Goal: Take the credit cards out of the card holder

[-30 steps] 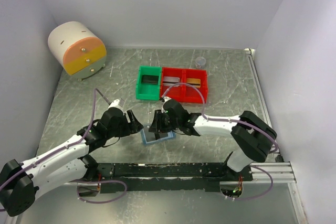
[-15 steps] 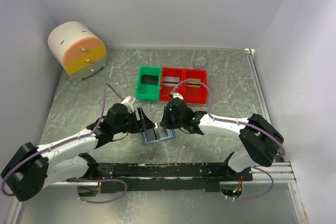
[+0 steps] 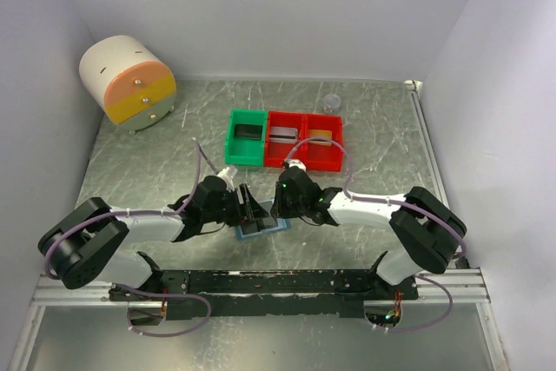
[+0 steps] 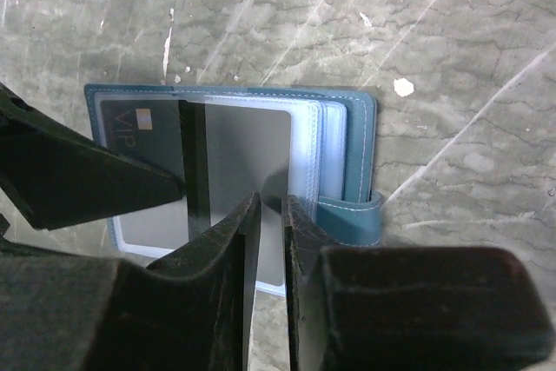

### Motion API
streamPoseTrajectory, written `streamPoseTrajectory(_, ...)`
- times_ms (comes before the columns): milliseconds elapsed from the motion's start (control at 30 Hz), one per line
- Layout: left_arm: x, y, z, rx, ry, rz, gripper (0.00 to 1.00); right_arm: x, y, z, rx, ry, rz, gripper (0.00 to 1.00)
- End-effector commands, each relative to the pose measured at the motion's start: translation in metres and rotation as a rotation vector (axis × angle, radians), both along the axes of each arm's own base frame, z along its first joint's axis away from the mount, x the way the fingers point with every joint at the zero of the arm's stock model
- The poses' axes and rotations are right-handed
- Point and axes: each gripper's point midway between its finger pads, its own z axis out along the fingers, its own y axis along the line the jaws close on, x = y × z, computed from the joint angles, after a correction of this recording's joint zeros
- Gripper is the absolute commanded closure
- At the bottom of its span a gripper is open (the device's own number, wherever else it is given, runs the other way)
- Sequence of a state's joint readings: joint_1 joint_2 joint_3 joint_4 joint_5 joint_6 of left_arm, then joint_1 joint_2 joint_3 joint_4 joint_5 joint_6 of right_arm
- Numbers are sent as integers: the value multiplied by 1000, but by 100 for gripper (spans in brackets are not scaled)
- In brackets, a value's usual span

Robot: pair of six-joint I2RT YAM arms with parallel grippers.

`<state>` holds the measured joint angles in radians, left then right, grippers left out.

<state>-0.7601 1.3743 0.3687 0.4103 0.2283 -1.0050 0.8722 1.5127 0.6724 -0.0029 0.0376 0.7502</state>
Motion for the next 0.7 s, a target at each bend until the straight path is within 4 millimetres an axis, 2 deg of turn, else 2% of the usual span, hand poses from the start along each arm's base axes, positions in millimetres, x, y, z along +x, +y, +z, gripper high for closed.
streamPoseTrajectory(0,3,-16,13,-66,-53,3,27,-14,-29,-23,-102,41,-19,83)
streamPoseTrajectory(300,-1,-10,7,-53,-75,18,32,-24,-34,-22,-53,58,-55,82)
streamPoseTrajectory(667,-4,-16,1,-107,-61,13,37,-27,-25,-28,-34,83,-18,82)
